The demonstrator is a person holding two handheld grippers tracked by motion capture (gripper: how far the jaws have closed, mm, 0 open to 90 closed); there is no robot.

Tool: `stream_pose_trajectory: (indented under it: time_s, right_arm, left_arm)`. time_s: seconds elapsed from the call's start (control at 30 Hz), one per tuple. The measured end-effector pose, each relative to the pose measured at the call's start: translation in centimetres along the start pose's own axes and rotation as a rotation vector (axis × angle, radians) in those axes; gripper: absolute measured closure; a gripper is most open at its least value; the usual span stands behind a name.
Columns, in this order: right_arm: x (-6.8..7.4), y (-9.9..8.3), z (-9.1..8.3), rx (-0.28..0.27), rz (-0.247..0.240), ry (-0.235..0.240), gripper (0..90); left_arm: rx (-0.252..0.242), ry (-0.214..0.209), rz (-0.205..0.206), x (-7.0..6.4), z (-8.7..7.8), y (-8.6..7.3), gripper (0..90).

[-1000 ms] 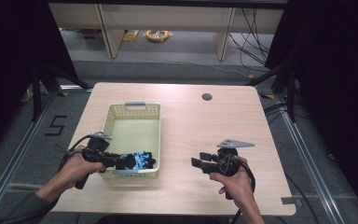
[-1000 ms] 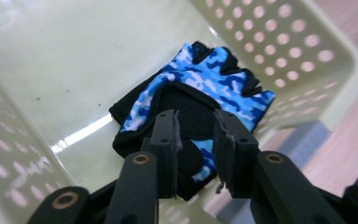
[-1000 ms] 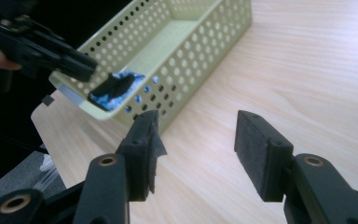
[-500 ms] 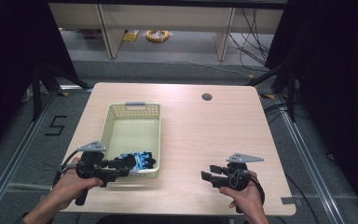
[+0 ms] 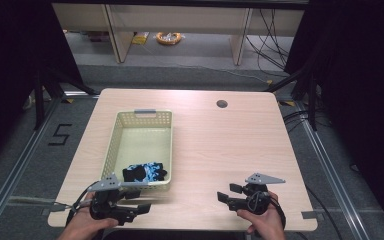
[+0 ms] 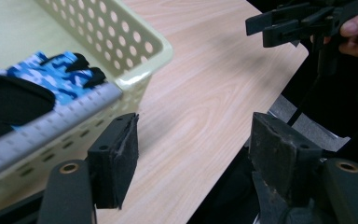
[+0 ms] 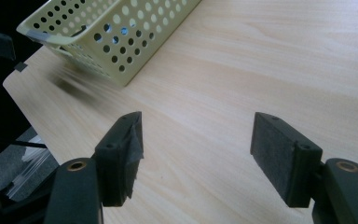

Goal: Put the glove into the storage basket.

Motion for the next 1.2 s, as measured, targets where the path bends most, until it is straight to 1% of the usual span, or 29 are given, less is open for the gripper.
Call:
stream_pose_trajectory:
  time_s: [0.03, 0.07, 0.1, 0.13, 0.17, 0.2, 0.27, 0.3, 0.33, 0.4, 0.43, 0.47, 0.5, 0.53, 0.57, 0.6, 0.63, 0.67, 0.7, 0.73, 0.77, 0.9, 0.93, 0.97, 1.0, 1.07, 1.1, 1.13, 1.2]
  right_arm:
    - [0.1, 0.0, 0.2, -0.012, -0.002, 0.019, 35.0]
    - [-0.1, -0.1, 0.2, -0.009, -0.035, 0.015, 34.8]
    - [0.0, -0.3, 0.3, -0.004, -0.034, 0.019, 34.4]
    - [0.4, -0.5, 0.1, 0.006, -0.002, 0.013, 34.2]
    - [0.5, -0.5, 0.2, -0.007, -0.008, 0.021, 33.9]
    - [0.1, -0.6, 0.2, 0.003, -0.051, 0.009, 33.4]
    - [0.7, -0.9, 0.3, 0.005, -0.007, 0.019, 32.2]
    - [0.8, -1.0, 0.3, 0.003, -0.008, 0.020, 31.8]
    - [0.5, -1.0, 0.3, 0.003, -0.050, 0.022, 31.3]
    - [0.8, -1.3, 0.1, 0.016, -0.033, 0.004, 30.1]
    - [0.8, -1.2, 0.2, -0.001, -0.050, 0.019, 29.4]
    - [1.0, -1.4, 0.1, 0.008, -0.039, 0.021, 29.1]
    - [1.1, -1.5, 0.2, -0.003, -0.048, 0.020, 28.5]
    - [1.2, -1.6, 0.1, 0.005, -0.059, 0.013, 28.0]
    - [1.5, -1.9, 0.1, 0.007, -0.042, 0.010, 27.8]
    - [1.3, -1.9, 0.1, 0.002, -0.074, 0.011, 27.7]
    - [1.7, -2.3, 0.1, 0.016, -0.042, 0.022, 27.4]
    - [1.7, -2.5, 0.0, 0.027, -0.051, 0.001, 27.2]
    - [1.7, -2.5, 0.1, 0.017, -0.073, 0.016, 27.2]
    - [1.8, -2.8, 0.0, 0.030, -0.066, 0.005, 27.1]
    - [1.7, -2.9, 0.2, 0.019, -0.087, 0.004, 26.6]
    - [2.0, -3.8, -0.1, 0.060, -0.066, -0.014, 25.6]
    - [1.9, -3.8, 0.0, 0.048, -0.088, -0.005, 25.6]
    - [2.0, -3.9, 0.1, 0.055, -0.086, 0.008, 25.4]
    - [1.9, -4.0, 0.0, 0.060, -0.094, -0.012, 25.2]
    - [2.0, -4.2, -0.1, 0.057, -0.099, -0.009, 24.8]
    - [2.0, -4.3, -0.1, 0.060, -0.107, -0.013, 24.7]
    - [2.2, -4.4, -0.1, 0.056, -0.099, -0.005, 24.6]
    - [2.3, -4.7, -0.2, 0.076, -0.098, -0.017, 24.3]
  left_arm:
    - [0.004, 0.002, 0.013, 0.0, 0.1, -0.4, 32.5]
    - [0.018, 0.011, 0.032, -0.1, 0.3, -1.1, 32.0]
    - [0.029, 0.015, 0.046, 0.0, 0.4, -1.5, 31.7]
    - [0.029, 0.020, 0.051, 0.1, 0.6, -1.8, 31.5]
    - [0.041, 0.030, 0.062, 0.2, 0.7, -2.2, 30.9]
    - [0.051, 0.037, 0.067, 0.3, 0.8, -2.6, 30.2]
    - [0.060, 0.057, 0.090, 0.4, 1.1, -3.2, 29.3]
    - [0.051, 0.058, 0.099, 0.4, 1.3, -3.3, 28.8]
    - [0.056, 0.063, 0.099, 0.4, 1.3, -3.6, 28.5]
    - [0.051, 0.068, 0.126, 0.5, 1.4, -3.9, 27.5]
    - [0.056, 0.074, 0.123, 0.5, 1.4, -4.0, 27.1]
    - [0.051, 0.072, 0.113, 0.5, 1.5, -4.1, 26.8]
    - [0.060, 0.076, 0.117, 0.5, 1.4, -4.3, 26.4]
    - [0.040, 0.077, 0.129, 0.6, 1.5, -4.3, 26.0]
    - [0.036, 0.077, 0.137, 0.7, 1.5, -4.3, 25.7]
    - [0.033, 0.085, 0.138, 0.8, 1.5, -4.4, 25.5]
    - [0.040, 0.089, 0.141, 0.9, 1.5, -4.5, 25.2]
    - [0.052, 0.092, 0.147, 1.0, 1.4, -4.7, 24.7]
    - [0.043, 0.095, 0.145, 1.0, 1.5, -4.7, 24.3]
    - [0.054, 0.089, 0.144, 1.0, 1.4, -4.8, 24.2]
    - [0.030, 0.100, 0.144, 1.1, 1.6, -4.8, 24.0]
    - [0.044, 0.103, 0.151, 1.2, 1.4, -5.0, 22.7]
    - [0.051, 0.100, 0.141, 1.1, 1.4, -5.1, 22.6]
    - [0.051, 0.099, 0.161, 1.2, 1.5, -5.1, 22.4]
    - [0.049, 0.102, 0.137, 1.0, 1.5, -5.2, 22.0]
    - [0.062, 0.099, 0.172, 1.2, 1.5, -5.3, 21.7]
    - [0.039, 0.100, 0.162, 1.1, 1.6, -5.3, 21.5]
    - [0.058, 0.105, 0.171, 1.1, 1.5, -5.4, 21.2]
    - [0.049, 0.101, 0.137, 0.9, 1.8, -5.5, 20.9]
Point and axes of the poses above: each handheld gripper's, and its own axes: z roughly forward along the jaws, y roughly out of its top, x roughly to its left, the point moved 8 cm from there along z, roughly forward along the jaws, and after that the axes turned 3 degrees about y, right-handed, at the moved point
